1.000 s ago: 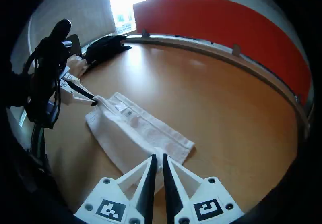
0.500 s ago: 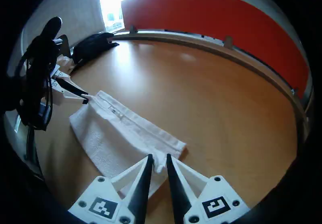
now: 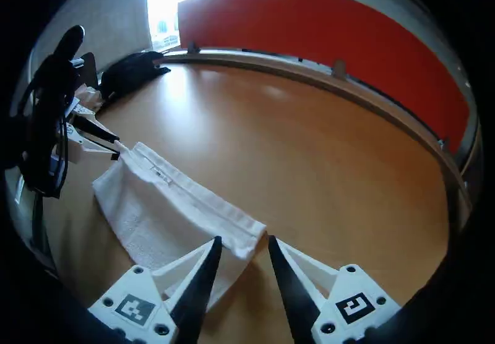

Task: Fold towel

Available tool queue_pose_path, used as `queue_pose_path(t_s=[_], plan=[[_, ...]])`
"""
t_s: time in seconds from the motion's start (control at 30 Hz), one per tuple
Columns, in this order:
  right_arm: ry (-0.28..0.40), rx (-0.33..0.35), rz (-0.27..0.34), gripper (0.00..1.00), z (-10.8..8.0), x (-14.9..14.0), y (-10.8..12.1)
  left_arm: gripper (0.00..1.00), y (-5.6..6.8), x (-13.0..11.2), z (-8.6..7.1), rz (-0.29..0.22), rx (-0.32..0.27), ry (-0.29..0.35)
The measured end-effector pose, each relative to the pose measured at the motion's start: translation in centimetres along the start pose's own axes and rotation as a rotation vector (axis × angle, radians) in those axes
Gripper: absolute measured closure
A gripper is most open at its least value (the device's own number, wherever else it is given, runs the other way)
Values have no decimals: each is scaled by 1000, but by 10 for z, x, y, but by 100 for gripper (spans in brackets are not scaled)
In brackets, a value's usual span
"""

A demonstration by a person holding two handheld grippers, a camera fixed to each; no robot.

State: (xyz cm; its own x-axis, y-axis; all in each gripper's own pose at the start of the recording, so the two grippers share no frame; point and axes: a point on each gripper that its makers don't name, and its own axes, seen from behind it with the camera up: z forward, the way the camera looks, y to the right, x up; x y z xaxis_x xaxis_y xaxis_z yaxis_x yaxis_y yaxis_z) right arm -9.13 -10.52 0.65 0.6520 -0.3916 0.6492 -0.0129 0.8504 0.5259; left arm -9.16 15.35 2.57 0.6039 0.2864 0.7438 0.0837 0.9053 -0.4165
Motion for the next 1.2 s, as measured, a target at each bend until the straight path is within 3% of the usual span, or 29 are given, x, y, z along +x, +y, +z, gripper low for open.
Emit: queue_pose_path(t_s=[0.07, 0.2, 0.33, 1.2], plan=[[7, -4, -1, 33, -1, 2, 1, 31, -2, 1, -2, 0, 4, 5], [17, -4, 0, 10, -3, 5, 1, 17, -5, 2, -6, 3, 6, 13], [16, 1, 7, 9, -5, 4, -1, 11, -3, -2, -8, 1, -2, 6], [16, 15, 17, 9, -42, -25, -29, 11, 7, -43, -39, -78, 15, 12]])
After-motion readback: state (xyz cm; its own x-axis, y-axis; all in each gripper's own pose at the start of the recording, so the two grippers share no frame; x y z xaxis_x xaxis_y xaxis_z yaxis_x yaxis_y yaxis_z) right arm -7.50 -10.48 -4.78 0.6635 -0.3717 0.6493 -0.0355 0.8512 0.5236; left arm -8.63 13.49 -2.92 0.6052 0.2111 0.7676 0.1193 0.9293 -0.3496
